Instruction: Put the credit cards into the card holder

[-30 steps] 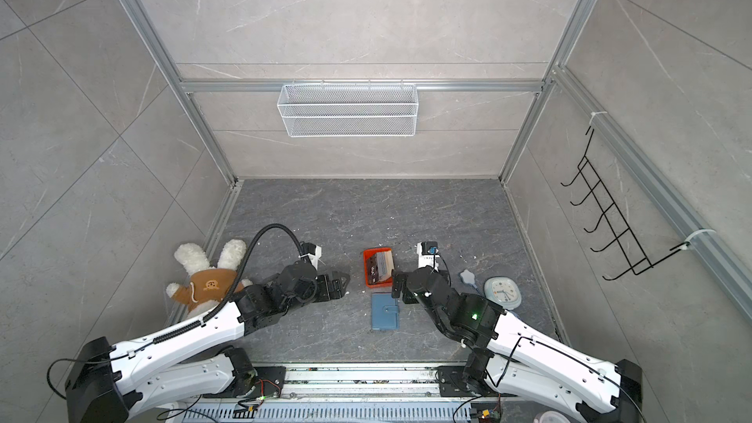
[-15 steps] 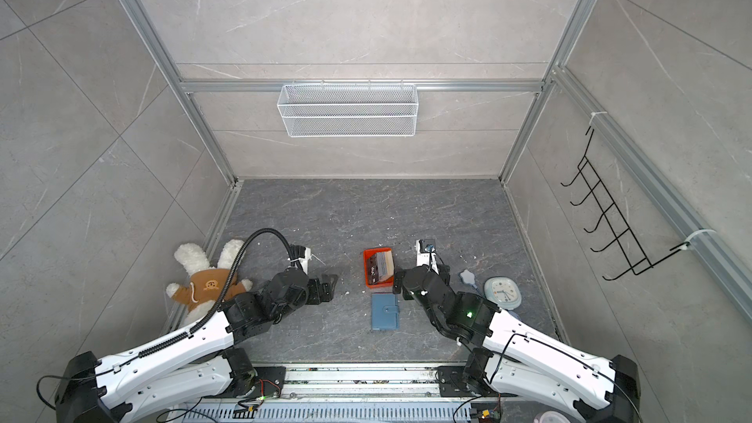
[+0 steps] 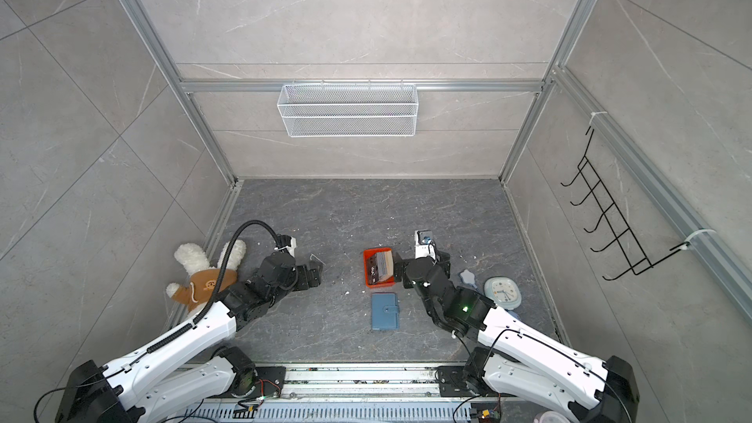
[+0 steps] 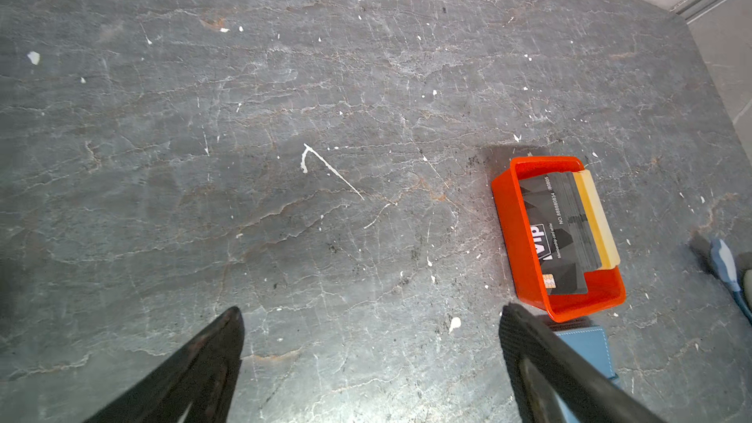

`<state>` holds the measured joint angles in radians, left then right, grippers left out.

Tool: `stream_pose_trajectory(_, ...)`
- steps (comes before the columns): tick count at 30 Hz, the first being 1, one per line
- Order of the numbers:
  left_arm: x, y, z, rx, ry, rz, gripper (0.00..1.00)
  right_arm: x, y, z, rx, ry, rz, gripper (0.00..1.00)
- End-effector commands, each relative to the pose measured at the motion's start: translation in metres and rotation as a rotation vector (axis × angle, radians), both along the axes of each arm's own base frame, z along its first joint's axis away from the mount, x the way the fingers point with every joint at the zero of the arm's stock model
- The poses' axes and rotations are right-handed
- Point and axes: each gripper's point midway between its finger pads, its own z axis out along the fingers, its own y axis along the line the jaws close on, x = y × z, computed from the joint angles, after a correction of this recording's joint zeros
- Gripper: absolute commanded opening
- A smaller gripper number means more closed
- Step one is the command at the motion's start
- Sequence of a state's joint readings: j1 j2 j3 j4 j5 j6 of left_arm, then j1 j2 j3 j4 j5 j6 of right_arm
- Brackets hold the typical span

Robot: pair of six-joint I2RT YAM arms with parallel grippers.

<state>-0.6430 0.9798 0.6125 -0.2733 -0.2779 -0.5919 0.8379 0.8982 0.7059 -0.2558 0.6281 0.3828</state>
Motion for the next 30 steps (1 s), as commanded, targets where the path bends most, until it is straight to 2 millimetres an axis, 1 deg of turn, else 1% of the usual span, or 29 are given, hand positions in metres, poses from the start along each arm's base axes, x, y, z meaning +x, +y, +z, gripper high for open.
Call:
stream_pose_trajectory(1,0.020,0.005,0.023,0.027,-0.081,-0.004,0.99,0.013,-0.012,-0.002,0.007,-0.013,0.005,1.00)
stream_pose_trajectory(3,0.028,0.013,0.023,0.060,-0.096,0.015,0.99,0.022,-0.021,-0.004,-0.001,-0.015,-0.016,1.00)
stream_pose_trajectory(7,0.042,0.027,0.026,0.114,-0.125,0.037,0.99,0.040,-0.034,-0.010,-0.049,-0.013,-0.055,1.00)
stream_pose_trajectory(10,0.057,0.044,0.028,0.124,-0.134,0.080,0.99,0.053,-0.046,-0.013,-0.048,-0.016,-0.086,1.00)
stream_pose_trajectory(13,0.072,0.065,0.030,0.105,-0.137,0.120,0.99,0.063,-0.066,-0.015,-0.014,-0.023,-0.121,1.00)
stream_pose_trajectory(15,0.082,0.077,0.029,0.085,-0.151,0.132,0.99,0.070,-0.084,-0.018,0.015,-0.021,-0.157,1.00)
stream_pose_trajectory(18,0.092,0.094,0.026,0.094,-0.164,0.160,0.99,0.078,-0.110,-0.026,0.054,0.010,-0.212,1.00)
stream_pose_trajectory(21,0.095,0.106,0.024,0.140,-0.176,0.185,0.99,0.082,-0.128,-0.034,0.079,0.021,-0.243,1.00)
stream_pose_trajectory(23,0.096,0.115,0.021,0.168,-0.189,0.207,1.00,0.083,-0.136,-0.037,0.077,0.013,-0.262,1.00)
stream_pose_trajectory(25,0.096,0.123,0.016,0.198,-0.197,0.229,1.00,0.084,-0.140,-0.040,0.067,0.004,-0.277,1.00)
stream_pose_trajectory(27,0.096,0.132,0.015,0.242,-0.217,0.259,1.00,0.086,-0.145,-0.045,0.063,0.008,-0.306,1.00)
stream_pose_trajectory(30,0.101,0.141,0.009,0.287,-0.248,0.274,1.00,0.092,-0.149,-0.051,0.049,-0.006,-0.324,1.00)
